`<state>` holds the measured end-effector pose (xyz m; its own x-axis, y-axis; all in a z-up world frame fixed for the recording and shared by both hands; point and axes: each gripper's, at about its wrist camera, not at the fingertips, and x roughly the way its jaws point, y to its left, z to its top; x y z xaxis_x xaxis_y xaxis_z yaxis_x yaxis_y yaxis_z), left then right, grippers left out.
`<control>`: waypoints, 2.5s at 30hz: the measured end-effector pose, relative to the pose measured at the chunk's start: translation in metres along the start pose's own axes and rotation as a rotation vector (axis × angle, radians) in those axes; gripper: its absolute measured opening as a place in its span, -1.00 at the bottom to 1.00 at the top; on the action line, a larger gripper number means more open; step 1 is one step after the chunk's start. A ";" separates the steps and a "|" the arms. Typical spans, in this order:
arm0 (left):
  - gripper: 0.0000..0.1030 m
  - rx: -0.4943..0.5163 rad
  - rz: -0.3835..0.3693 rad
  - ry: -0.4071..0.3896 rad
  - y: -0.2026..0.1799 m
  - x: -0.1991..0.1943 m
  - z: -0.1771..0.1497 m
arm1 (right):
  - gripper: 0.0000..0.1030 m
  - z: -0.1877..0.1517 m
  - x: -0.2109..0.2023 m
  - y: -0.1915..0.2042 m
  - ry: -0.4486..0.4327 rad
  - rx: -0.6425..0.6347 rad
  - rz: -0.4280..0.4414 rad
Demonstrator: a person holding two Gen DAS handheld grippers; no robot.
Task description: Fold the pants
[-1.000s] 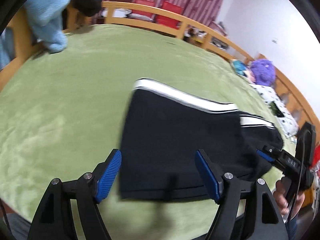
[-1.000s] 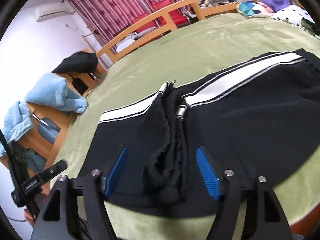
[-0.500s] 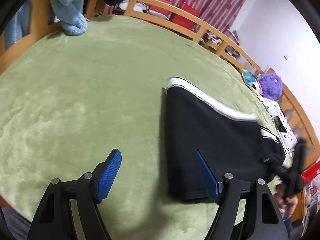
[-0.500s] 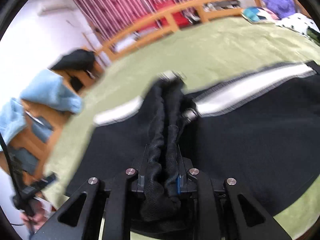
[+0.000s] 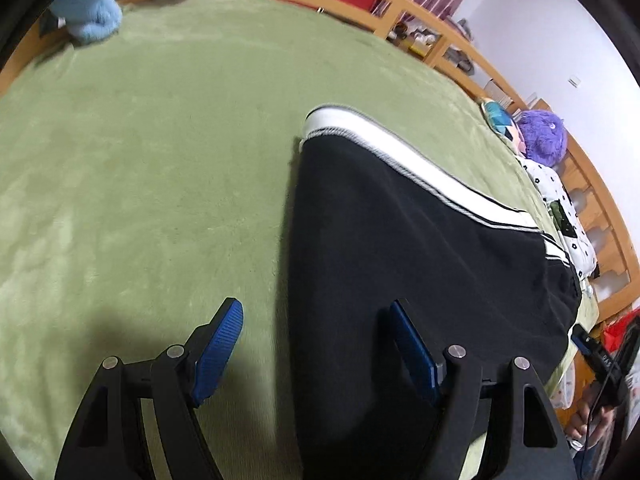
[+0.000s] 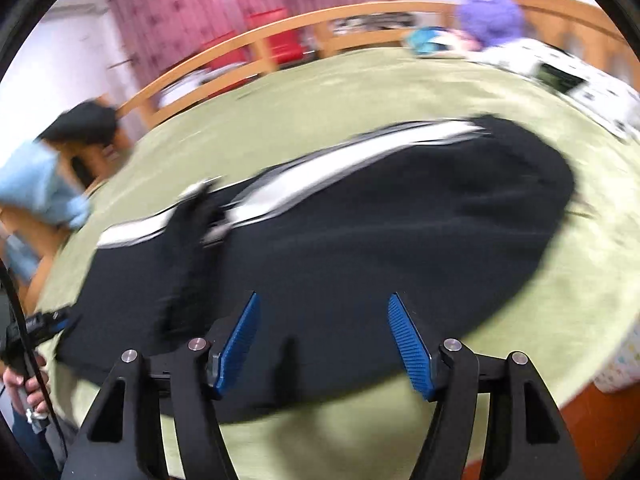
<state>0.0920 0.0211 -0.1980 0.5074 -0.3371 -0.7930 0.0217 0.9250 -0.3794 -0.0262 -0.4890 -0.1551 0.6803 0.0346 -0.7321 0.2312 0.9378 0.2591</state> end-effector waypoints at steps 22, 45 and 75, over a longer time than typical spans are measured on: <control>-0.02 0.040 -0.166 0.088 -0.010 0.053 0.053 | 0.47 0.058 0.091 -0.130 -0.064 0.420 0.018; -0.67 -0.060 -0.068 -0.078 0.119 -0.083 0.082 | -0.49 0.032 0.032 0.055 -0.056 0.206 0.193; 0.38 -0.076 0.150 -0.112 0.124 -0.114 -0.044 | 0.44 0.008 0.038 0.194 0.086 -0.106 0.284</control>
<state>-0.0015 0.1663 -0.1753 0.5925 -0.1714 -0.7871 -0.1239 0.9461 -0.2993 0.0501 -0.3083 -0.1279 0.6453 0.3249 -0.6915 -0.0369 0.9173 0.3966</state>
